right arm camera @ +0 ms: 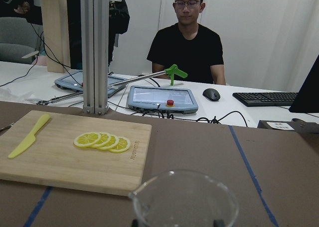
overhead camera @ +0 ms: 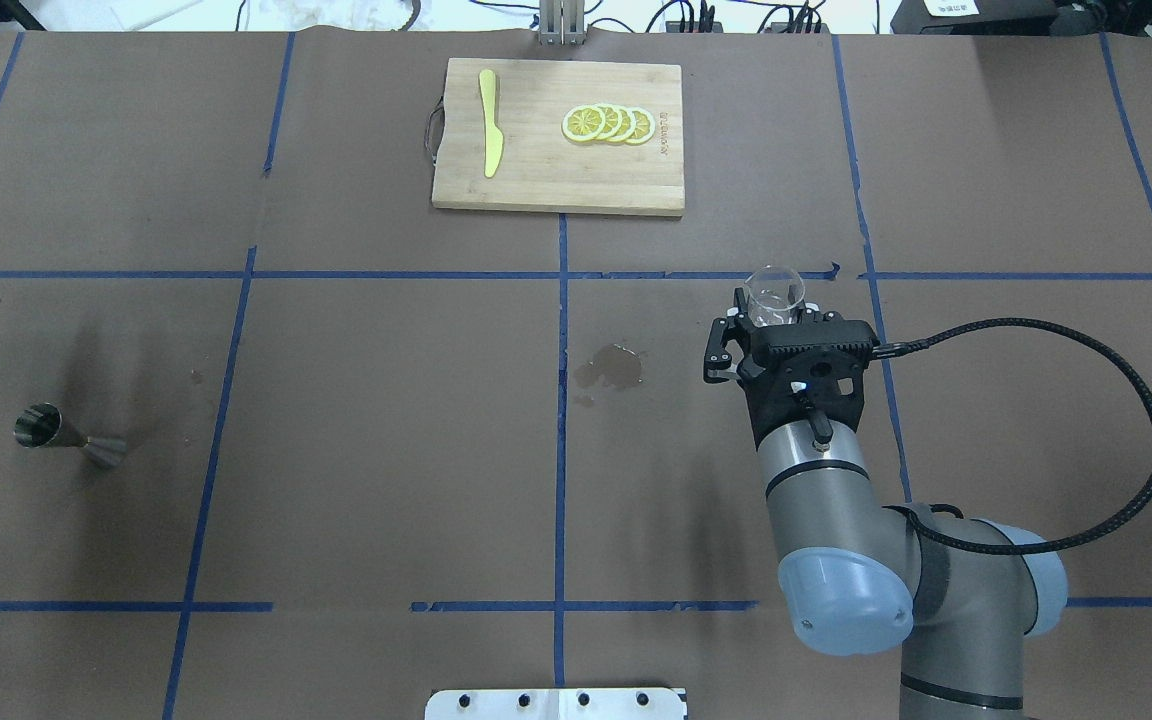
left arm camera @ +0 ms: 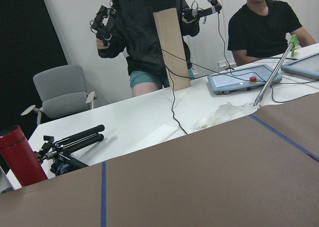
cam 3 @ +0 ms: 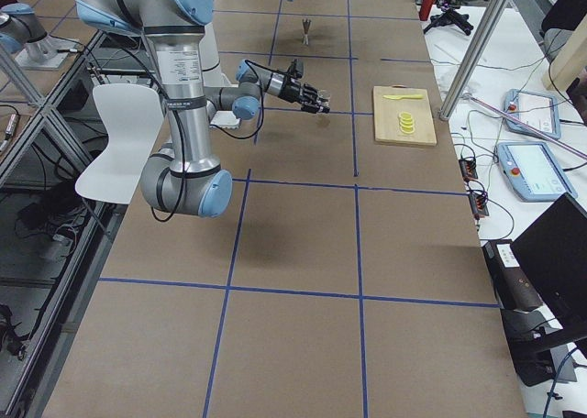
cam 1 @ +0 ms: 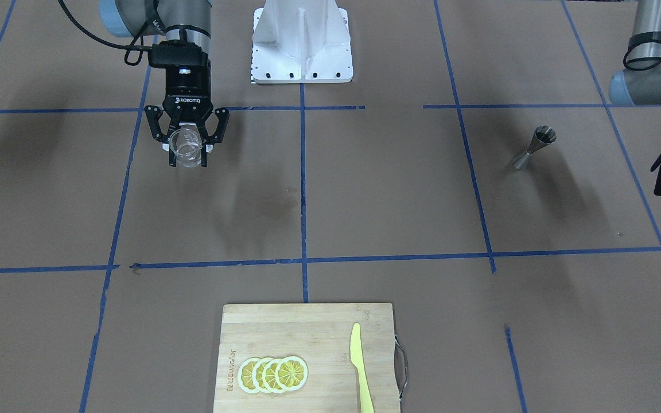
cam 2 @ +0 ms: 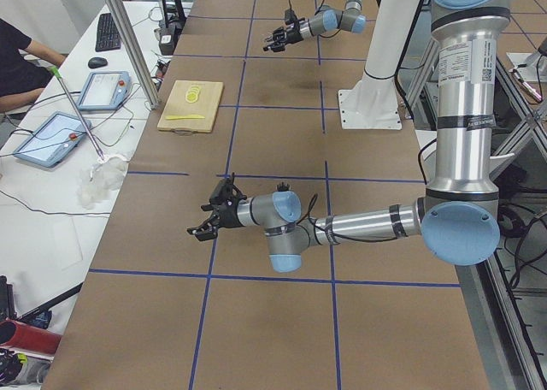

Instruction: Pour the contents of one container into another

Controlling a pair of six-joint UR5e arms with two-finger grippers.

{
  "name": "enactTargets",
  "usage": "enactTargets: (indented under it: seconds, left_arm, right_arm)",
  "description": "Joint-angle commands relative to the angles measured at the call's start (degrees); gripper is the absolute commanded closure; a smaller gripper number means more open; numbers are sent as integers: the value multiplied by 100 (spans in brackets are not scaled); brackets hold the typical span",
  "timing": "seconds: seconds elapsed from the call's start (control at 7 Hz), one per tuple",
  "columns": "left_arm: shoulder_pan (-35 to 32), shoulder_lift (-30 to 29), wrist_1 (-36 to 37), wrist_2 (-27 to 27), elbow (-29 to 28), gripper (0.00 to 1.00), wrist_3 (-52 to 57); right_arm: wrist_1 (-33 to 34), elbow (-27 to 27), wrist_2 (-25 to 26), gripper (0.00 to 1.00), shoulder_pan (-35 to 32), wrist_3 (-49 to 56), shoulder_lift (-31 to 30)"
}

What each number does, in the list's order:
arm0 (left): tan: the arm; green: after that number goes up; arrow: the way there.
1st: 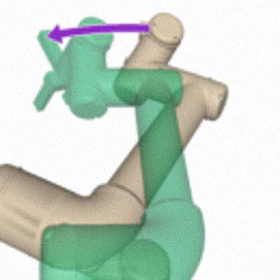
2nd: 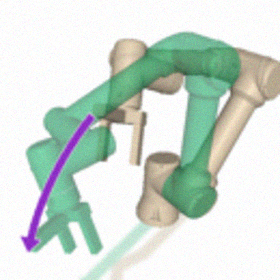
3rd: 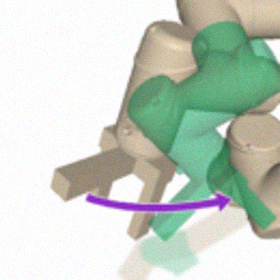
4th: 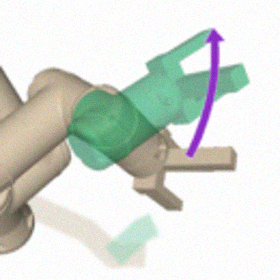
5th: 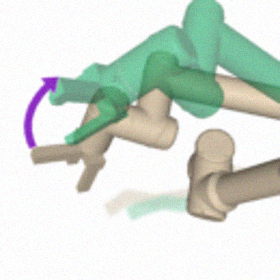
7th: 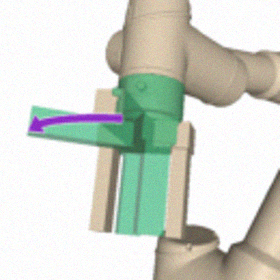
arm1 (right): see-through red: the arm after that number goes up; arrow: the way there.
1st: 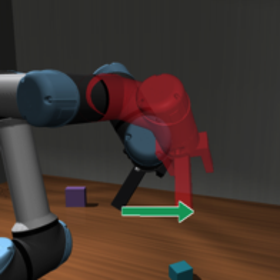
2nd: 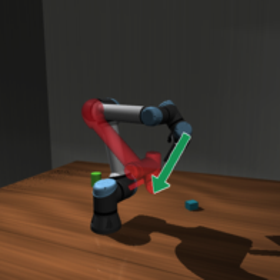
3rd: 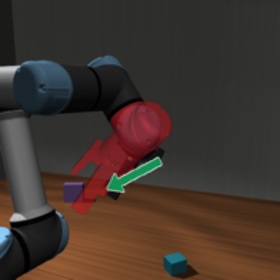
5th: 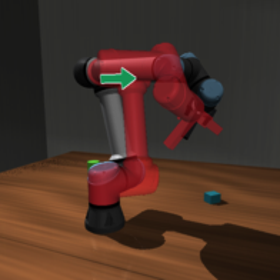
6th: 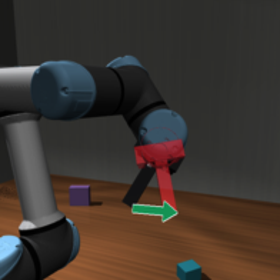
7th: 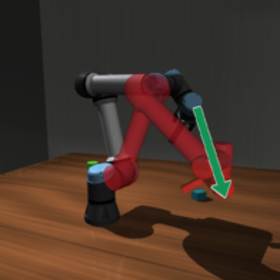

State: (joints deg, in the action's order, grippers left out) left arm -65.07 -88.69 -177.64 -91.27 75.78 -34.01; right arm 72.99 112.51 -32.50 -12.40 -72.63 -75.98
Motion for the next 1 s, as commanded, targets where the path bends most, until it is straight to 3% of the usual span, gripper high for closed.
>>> enactTargets:
  seconds: [0.0, 0.14, 0.29, 0.43, 0.57, 0.86]
  left_arm:
    - [-820, -385, 1603, -1668, 24, 0, 9]
    - [-936, -456, 2053, -1936, 68, 0, 18]
    - [-1077, -474, 2249, -2339, 129, 0, 18]
    - [-1287, -674, 2895, -2830, 156, 0, 18]
    - [-1446, -850, 3476, -3122, 243, 0, 18]
    - [-1456, -826, 3578, -3178, 384, 0, 18]
  right_arm:
    - [-47, -220, 339, 100, 149, -670, -205]
    - [-439, -343, 489, 100, 246, -700, -563]
    - [-1313, -692, 638, 100, 299, -604, -749]
    - [-1862, -1174, 831, 100, 299, -577, -812]
    - [-2189, -1449, 920, 100, 317, -559, -847]
    - [-2515, -1618, 921, 100, 369, -612, -1101]
